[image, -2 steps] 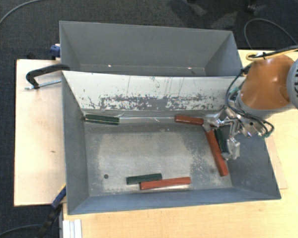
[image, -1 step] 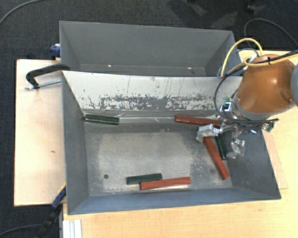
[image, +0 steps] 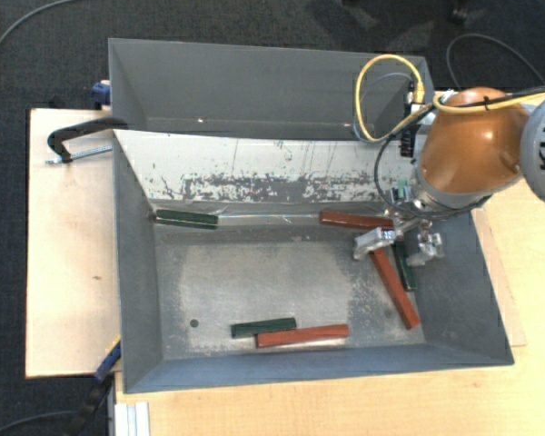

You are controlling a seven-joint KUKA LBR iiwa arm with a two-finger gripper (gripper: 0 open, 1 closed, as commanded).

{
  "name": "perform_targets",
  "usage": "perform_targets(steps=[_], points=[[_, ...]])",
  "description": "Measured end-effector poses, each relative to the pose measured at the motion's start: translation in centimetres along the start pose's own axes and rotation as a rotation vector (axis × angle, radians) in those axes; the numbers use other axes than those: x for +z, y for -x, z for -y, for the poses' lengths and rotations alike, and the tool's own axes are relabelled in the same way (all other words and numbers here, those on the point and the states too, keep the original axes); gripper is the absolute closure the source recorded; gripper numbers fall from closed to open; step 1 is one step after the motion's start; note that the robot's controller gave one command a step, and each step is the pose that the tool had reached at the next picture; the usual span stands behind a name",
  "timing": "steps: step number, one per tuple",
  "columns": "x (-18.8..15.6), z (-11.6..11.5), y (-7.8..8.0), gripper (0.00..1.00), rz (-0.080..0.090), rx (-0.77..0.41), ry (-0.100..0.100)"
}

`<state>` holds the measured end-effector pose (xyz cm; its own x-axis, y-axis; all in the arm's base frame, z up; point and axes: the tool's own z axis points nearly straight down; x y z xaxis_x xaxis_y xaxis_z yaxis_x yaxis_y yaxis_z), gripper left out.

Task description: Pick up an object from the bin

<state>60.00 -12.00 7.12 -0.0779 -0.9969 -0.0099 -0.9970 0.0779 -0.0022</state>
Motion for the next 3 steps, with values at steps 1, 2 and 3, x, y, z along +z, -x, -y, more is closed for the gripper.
perform_targets(steps=[1, 2, 3], points=[[0.0, -0.1, -0.5, 1.00, -0.006, 0.002, 0.001], [0.0, -0.3, -0.2, 1.00, 0.002, -0.879, 0.002], [-12.3, -1.4, -0.1, 1.00, -0.012, -0.886, -0.004]])
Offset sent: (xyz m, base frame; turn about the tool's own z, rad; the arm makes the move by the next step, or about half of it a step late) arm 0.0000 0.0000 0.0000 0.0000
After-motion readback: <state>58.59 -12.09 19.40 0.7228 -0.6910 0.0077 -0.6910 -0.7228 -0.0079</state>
